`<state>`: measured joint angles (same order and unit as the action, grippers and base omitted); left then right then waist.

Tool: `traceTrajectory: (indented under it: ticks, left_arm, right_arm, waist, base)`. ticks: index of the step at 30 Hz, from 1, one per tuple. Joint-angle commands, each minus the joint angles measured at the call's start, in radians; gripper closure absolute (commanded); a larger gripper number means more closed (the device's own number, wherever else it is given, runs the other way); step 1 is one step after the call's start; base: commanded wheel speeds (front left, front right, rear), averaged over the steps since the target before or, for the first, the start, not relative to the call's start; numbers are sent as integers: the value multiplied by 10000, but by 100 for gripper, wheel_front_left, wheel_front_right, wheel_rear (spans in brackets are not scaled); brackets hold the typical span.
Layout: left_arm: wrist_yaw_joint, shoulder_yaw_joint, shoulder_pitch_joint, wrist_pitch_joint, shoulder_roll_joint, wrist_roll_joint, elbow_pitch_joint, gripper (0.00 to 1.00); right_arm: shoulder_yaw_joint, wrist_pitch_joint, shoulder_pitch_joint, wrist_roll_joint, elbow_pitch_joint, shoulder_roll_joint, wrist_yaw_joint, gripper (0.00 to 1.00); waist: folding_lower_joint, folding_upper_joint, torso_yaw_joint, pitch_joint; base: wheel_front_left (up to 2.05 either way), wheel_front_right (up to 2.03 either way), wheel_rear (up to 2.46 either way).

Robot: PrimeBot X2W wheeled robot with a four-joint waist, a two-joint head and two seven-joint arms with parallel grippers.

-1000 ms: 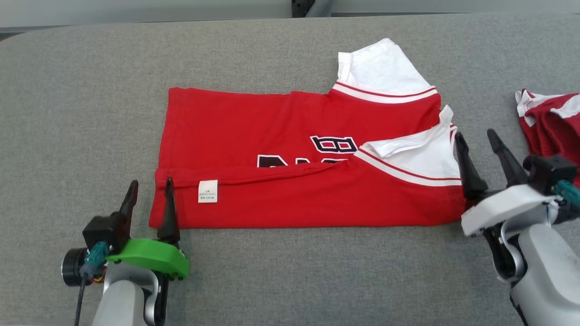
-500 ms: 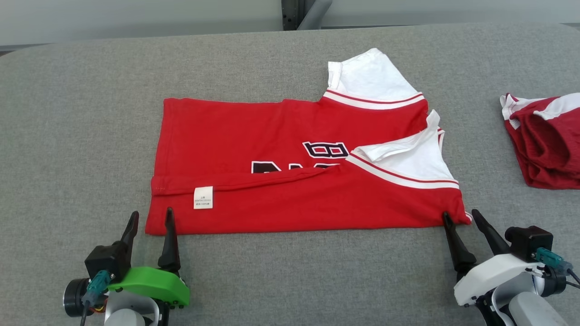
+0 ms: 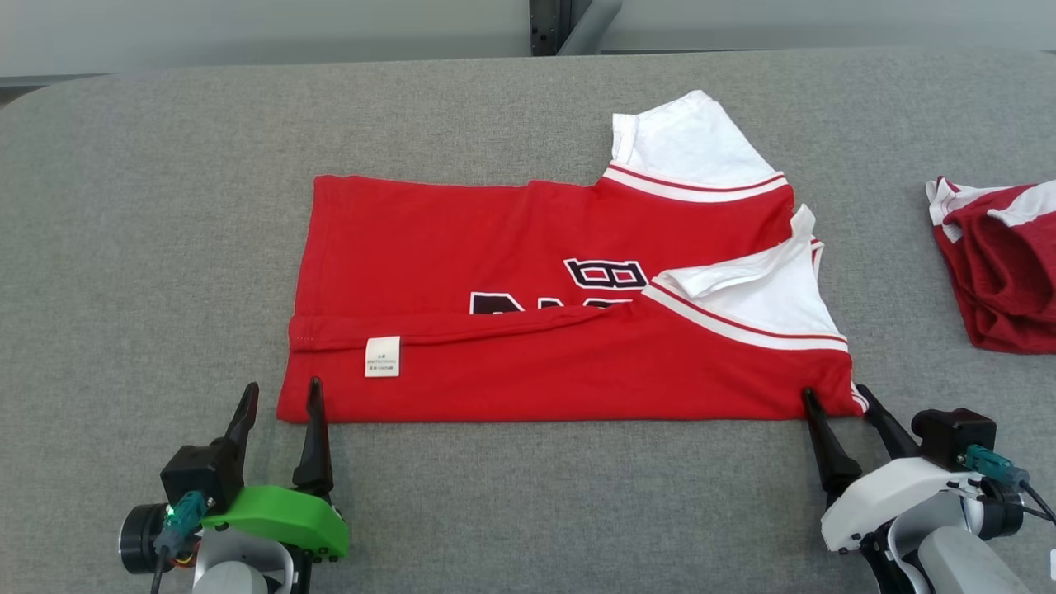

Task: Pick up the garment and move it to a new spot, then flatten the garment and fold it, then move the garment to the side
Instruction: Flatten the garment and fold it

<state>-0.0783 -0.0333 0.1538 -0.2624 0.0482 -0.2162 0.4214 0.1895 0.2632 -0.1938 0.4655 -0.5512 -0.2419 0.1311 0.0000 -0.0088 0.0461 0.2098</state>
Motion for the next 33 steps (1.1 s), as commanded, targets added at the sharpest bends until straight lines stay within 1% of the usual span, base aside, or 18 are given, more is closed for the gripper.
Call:
traceTrajectory:
  ticks: [1, 8, 14, 22, 32, 33]
  left_arm:
    - [-26, 19, -44, -27, 46, 61, -66, 0]
    - [-41, 33, -171, -27, 46, 95, -166, 0]
    - [-29, -19, -136, -27, 46, 80, -132, 0]
    - [-26, -2, -241, -27, 46, 45, -83, 0]
    - [-57, -93, -217, -27, 46, 29, -50, 0]
    - [-51, -105, -204, -27, 46, 28, -50, 0]
  right_arm:
    - [-68, 18, 85, -76, 60, -13, -10, 0]
    - [-178, 20, 307, -468, 932, 33, -9, 0]
    - [2, 20, 433, -561, 1112, -46, -9, 0]
    - [-362, 20, 669, -862, 1638, -95, -9, 0]
    - [150, 20, 624, -468, 1119, -143, -9, 0]
    - [183, 20, 597, -414, 1086, -148, -9, 18]
  waist:
    - [0, 88, -10, -37]
    - [0, 88, -113, -53]
    - [0, 88, -143, -54]
    - [0, 88, -139, -177]
    - [0, 88, -122, -253]
    - [0, 88, -118, -248]
  base:
    - [0, 0, 0]
    - [0, 0, 0]
    - [0, 0, 0]
    - [0, 0, 0]
    - [0, 0, 0]
    - [0, 0, 0]
